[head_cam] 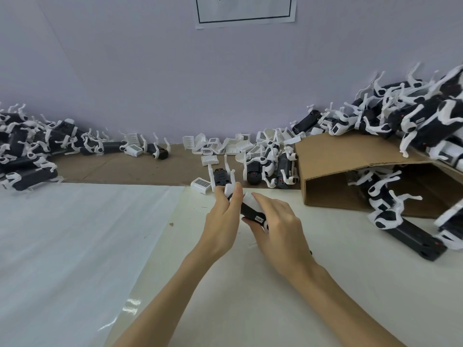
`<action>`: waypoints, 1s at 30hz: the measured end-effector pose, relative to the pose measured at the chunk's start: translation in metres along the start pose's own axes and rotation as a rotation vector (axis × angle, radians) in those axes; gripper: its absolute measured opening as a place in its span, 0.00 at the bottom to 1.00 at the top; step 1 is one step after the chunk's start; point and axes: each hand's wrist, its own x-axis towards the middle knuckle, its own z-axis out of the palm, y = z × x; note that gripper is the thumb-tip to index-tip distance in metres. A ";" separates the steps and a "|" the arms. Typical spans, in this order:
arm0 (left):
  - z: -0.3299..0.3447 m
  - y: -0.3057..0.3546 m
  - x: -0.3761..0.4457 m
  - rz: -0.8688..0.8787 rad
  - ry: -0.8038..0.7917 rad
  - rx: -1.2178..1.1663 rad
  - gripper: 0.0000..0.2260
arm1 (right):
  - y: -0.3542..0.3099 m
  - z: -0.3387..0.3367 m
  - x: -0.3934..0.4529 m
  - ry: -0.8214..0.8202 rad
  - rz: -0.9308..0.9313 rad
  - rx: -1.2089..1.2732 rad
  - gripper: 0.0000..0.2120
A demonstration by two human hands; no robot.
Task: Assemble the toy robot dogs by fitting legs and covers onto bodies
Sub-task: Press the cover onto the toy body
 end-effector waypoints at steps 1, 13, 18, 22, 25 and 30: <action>-0.001 0.000 0.000 0.004 -0.015 -0.010 0.21 | 0.000 0.000 0.000 -0.001 0.001 -0.002 0.26; -0.014 0.004 0.002 0.053 -0.052 0.079 0.24 | 0.012 -0.009 0.006 0.014 -0.156 0.000 0.29; -0.021 0.001 0.006 0.031 -0.178 -0.146 0.13 | 0.013 -0.015 0.009 -0.077 -0.097 0.131 0.33; -0.023 -0.001 0.007 0.130 -0.130 -0.040 0.10 | 0.022 -0.027 0.005 -0.243 0.067 0.297 0.26; -0.025 -0.006 0.007 0.318 -0.149 0.123 0.10 | 0.023 -0.033 0.005 -0.341 0.135 0.377 0.22; -0.027 -0.012 0.007 0.420 -0.210 0.179 0.12 | 0.025 -0.035 0.015 -0.337 0.164 0.350 0.18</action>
